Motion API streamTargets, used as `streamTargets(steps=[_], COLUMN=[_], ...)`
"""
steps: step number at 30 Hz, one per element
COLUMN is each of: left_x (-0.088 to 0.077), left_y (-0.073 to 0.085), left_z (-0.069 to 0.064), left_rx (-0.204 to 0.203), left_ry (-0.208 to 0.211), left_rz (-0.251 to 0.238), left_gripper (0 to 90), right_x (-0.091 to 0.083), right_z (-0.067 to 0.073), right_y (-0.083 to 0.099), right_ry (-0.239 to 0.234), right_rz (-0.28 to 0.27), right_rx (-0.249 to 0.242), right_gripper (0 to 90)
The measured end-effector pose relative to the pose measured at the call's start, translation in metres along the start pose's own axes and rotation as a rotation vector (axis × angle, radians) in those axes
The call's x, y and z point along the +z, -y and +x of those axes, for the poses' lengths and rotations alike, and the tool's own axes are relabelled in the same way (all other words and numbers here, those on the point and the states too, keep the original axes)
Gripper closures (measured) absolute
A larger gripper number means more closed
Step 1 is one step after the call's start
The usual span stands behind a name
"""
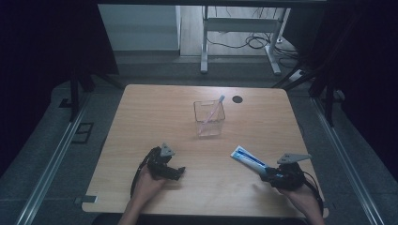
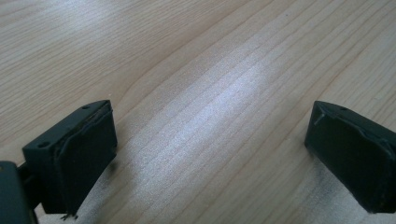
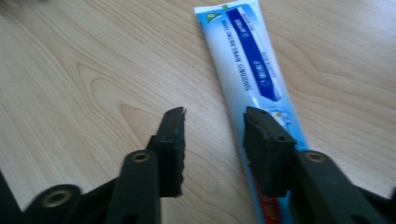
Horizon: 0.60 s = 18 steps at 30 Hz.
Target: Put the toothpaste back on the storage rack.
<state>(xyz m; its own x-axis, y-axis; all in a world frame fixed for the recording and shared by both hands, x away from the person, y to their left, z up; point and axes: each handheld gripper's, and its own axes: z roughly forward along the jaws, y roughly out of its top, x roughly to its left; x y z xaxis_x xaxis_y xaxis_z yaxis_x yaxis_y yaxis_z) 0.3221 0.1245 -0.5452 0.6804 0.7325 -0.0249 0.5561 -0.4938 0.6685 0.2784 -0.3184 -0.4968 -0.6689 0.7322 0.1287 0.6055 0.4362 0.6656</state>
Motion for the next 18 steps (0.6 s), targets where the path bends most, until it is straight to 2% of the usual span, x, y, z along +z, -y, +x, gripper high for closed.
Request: streamTargets(steps=[2, 6, 12, 15, 18], left_x=[0.000, 0.000, 0.000, 0.000, 0.000], left_y=[0.000, 0.000, 0.000, 0.000, 0.000], left_z=[0.000, 0.000, 0.000, 0.000, 0.000], left_rx=[-0.001, 0.000, -0.001, 0.000, 0.000], left_ry=[0.000, 0.000, 0.000, 0.000, 0.000], left_rz=[0.000, 0.000, 0.000, 0.000, 0.001], left_gripper=[2.4, 2.4, 2.4, 2.4, 2.4], right_x=[-0.002, -0.005, -0.005, -0.003, 0.000], right_z=[-0.003, -0.008, -0.023, -0.030, -0.033], right_y=[-0.002, -0.005, -0.009, -0.011, -0.014], right_ry=[-0.011, 0.023, 0.039, 0.052, 0.055], right_rz=[-0.006, -0.007, 0.041, 0.065, 0.113], right_rx=[-0.011, -0.017, 0.024, 0.022, 0.013], right_gripper=[48.5, 39.6, 35.9, 35.7, 36.0])
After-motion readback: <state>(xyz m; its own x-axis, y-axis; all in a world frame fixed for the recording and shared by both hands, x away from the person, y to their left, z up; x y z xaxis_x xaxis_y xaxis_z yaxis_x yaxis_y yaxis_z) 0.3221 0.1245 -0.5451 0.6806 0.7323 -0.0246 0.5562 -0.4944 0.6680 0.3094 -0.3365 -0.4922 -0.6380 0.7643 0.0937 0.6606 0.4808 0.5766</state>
